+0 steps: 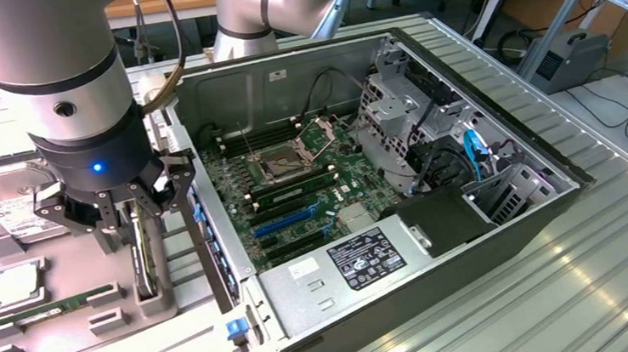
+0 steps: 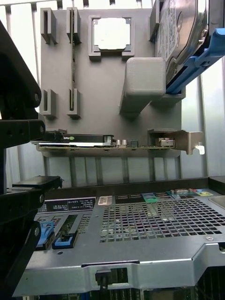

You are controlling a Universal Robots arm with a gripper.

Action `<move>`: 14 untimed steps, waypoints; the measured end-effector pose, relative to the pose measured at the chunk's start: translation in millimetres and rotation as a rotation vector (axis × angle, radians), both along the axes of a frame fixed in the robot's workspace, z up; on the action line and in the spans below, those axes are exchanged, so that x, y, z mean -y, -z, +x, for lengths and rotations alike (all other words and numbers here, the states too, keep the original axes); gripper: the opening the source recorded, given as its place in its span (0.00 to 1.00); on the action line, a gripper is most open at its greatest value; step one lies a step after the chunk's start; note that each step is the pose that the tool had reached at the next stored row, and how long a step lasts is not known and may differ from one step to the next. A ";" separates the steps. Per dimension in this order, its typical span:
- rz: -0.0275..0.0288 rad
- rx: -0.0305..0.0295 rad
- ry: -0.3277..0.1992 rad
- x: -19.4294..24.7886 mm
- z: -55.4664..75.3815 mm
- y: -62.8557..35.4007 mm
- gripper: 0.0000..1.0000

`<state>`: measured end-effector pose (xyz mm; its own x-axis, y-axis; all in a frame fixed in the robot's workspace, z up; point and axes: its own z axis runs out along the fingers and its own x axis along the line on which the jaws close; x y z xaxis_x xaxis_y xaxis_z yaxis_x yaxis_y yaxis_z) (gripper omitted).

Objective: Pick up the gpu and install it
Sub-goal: 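Pick up the gpu and move the gpu toward the slot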

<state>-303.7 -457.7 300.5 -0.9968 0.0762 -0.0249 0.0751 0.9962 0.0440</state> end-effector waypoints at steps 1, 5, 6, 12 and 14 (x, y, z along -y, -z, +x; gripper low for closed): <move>0.0000 -0.0001 0.000 -0.2 0.0 0.4 0.42; 0.0000 -0.0001 0.000 -0.4 0.0 1.9 0.42; -0.0001 -0.0001 0.000 -0.4 0.0 2.2 0.42; -0.0001 -0.0001 0.000 -0.4 0.0 4.4 0.42; 0.0000 -0.0001 0.000 -0.4 0.0 5.1 0.42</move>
<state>-303.7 -457.3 295.5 -0.9968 0.0762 -0.0248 0.0750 0.9962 0.0440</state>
